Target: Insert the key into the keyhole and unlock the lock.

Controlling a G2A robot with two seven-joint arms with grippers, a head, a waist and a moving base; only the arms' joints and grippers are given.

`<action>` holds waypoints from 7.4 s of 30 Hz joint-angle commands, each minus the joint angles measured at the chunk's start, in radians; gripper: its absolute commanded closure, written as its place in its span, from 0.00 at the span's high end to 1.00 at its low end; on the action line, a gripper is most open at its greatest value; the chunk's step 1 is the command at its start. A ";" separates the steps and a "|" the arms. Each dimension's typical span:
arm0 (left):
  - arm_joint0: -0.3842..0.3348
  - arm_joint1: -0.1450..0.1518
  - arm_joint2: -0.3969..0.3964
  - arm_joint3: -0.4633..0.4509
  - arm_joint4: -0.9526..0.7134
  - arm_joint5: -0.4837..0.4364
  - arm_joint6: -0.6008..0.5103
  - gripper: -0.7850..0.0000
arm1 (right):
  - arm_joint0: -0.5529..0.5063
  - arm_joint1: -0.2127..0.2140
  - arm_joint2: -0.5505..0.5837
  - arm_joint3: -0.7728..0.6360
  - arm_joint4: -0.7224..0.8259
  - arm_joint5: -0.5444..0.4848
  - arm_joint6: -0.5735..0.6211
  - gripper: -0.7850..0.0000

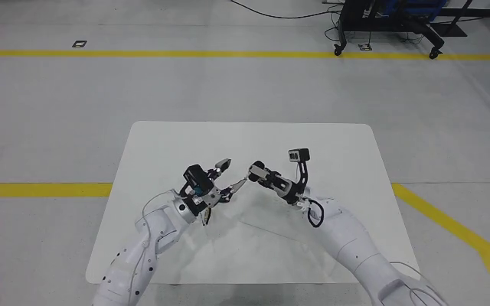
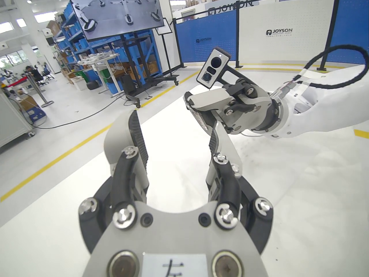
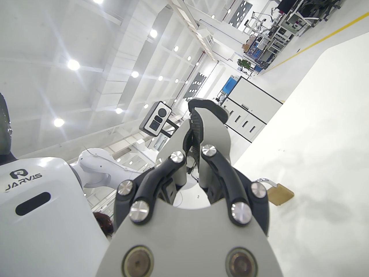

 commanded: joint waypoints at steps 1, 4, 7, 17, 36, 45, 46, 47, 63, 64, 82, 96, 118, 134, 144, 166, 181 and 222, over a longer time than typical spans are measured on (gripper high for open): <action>0.000 0.001 0.001 0.004 0.028 0.022 0.007 0.56 | 0.000 0.001 -0.002 0.000 0.001 0.000 0.000 0.00; -0.002 0.000 -0.002 0.009 0.036 0.050 0.018 0.49 | -0.001 0.003 -0.004 -0.002 0.006 0.000 0.000 0.00; -0.003 0.000 -0.010 0.009 0.034 0.076 0.033 0.49 | -0.004 0.006 -0.004 -0.006 0.011 0.000 0.000 0.00; 0.024 -0.014 -0.026 0.017 -0.402 -0.016 0.035 0.77 | -0.016 0.016 0.021 -0.033 0.012 0.000 0.000 0.00; 0.000 0.011 -0.081 -0.027 -1.536 -0.046 -0.874 0.83 | -0.029 0.027 0.011 -0.062 -0.058 0.000 0.000 0.00; -0.001 0.021 -0.071 -0.029 -1.424 -0.067 -0.954 0.50 | -0.038 0.056 -0.017 -0.099 -0.088 0.000 0.000 0.00; -0.001 0.021 -0.069 -0.028 -1.397 -0.064 -0.942 0.50 | -0.040 0.060 -0.018 -0.104 -0.088 0.000 0.000 0.00; 0.000 0.021 -0.065 -0.027 -1.376 -0.060 -0.933 0.49 | -0.041 0.063 -0.019 -0.110 -0.085 0.000 0.000 0.00; 0.000 0.024 -0.033 -0.032 -1.330 -0.071 -0.913 0.27 | -0.042 0.085 -0.048 -0.125 -0.053 0.000 0.000 0.00; -0.002 0.024 -0.033 -0.033 -1.325 -0.072 -0.913 0.27 | -0.040 0.085 -0.051 -0.124 -0.052 0.000 0.000 0.00; -0.008 0.029 -0.026 -0.025 -1.262 -0.072 -0.868 0.00 | -0.011 0.082 -0.094 -0.111 -0.039 0.000 0.000 0.20; 0.003 0.029 -0.091 -0.025 -1.244 -0.066 -0.656 0.00 | -0.013 0.081 -0.086 -0.113 -0.024 0.000 0.000 1.00; 0.002 0.054 -0.063 -0.060 -1.350 -0.093 -1.040 0.00 | -0.028 0.179 0.005 -0.281 -0.366 0.169 0.169 0.98; -0.027 0.065 -0.018 -0.049 -1.340 -0.109 -1.114 0.00 | -0.080 0.235 0.047 -0.389 -0.357 0.138 0.137 0.42; -0.035 0.070 -0.007 -0.045 -1.339 -0.110 -1.107 0.00 | -0.069 0.236 0.034 -0.390 -0.352 0.151 0.129 0.40; -0.036 0.083 -0.010 -0.043 -1.339 -0.113 -1.046 1.00 | -0.053 0.237 0.008 -0.362 -0.311 0.138 0.138 0.00; -0.034 0.083 -0.021 -0.041 -1.328 -0.110 -1.020 1.00 | -0.179 0.329 0.233 -0.294 -0.309 0.000 0.000 0.00; 0.017 0.126 0.013 -0.309 -0.448 0.317 -1.428 0.47 | -0.180 0.331 0.236 -0.290 -0.303 0.000 0.000 0.00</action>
